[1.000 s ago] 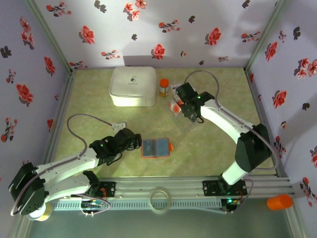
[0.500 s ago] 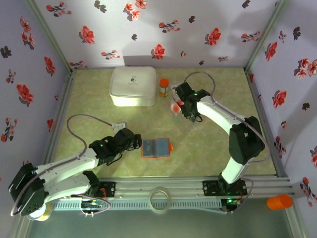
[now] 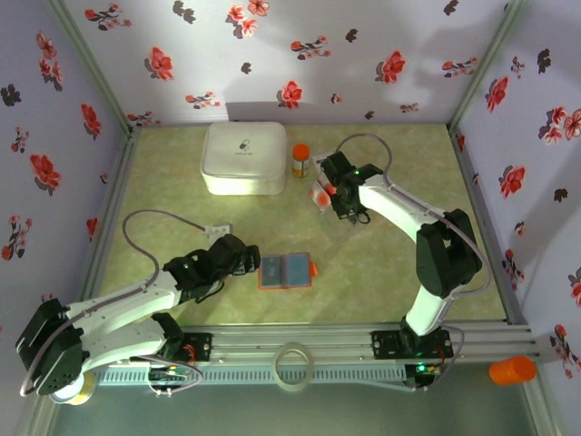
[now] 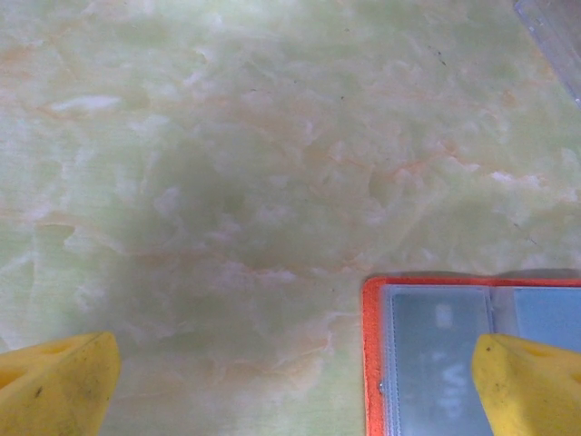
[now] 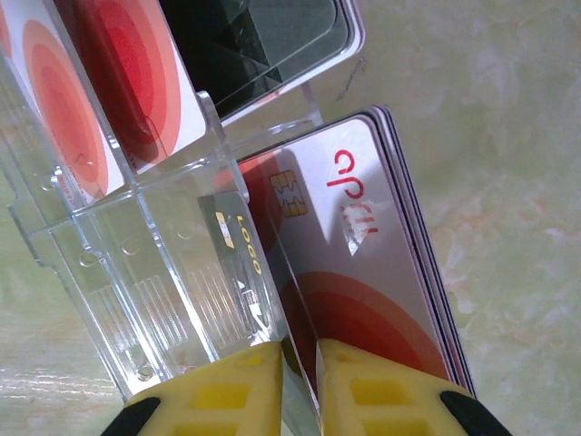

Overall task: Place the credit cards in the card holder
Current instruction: Pick up the credit card from the storage box.

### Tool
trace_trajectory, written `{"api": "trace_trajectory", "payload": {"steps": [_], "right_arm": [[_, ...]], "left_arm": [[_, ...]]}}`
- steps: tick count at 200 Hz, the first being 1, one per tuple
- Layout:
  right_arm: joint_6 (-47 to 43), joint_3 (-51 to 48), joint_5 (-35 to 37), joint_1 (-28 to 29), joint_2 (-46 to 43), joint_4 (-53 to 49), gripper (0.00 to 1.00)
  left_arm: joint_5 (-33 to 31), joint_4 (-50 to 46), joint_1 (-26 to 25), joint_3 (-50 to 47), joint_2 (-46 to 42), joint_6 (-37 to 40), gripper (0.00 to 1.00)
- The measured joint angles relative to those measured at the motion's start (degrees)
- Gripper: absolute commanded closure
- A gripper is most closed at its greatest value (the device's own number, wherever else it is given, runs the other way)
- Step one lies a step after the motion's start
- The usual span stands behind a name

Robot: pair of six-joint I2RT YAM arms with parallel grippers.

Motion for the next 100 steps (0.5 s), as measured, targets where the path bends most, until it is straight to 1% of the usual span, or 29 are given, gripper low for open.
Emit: {"api": "trace_trajectory", "payload": {"steps": [35,51,100], "right_arm": [[-1.5,0.7,-2.3,0.0,0.0,0.0,0.97],[-2.2,0.8,-3.2,0.0,0.0,0.0,1.0],[-4.2,2.1,-6.0,0.0,-0.3,-0.4,1.0]], "left_arm": [[0.0,0.2,0.1,0.0,0.4,0.0,0.0],[0.0,0.3,0.1,0.0,0.4,0.0,0.0],[0.4,0.4,0.1,0.0,0.4,0.0,0.0]]}}
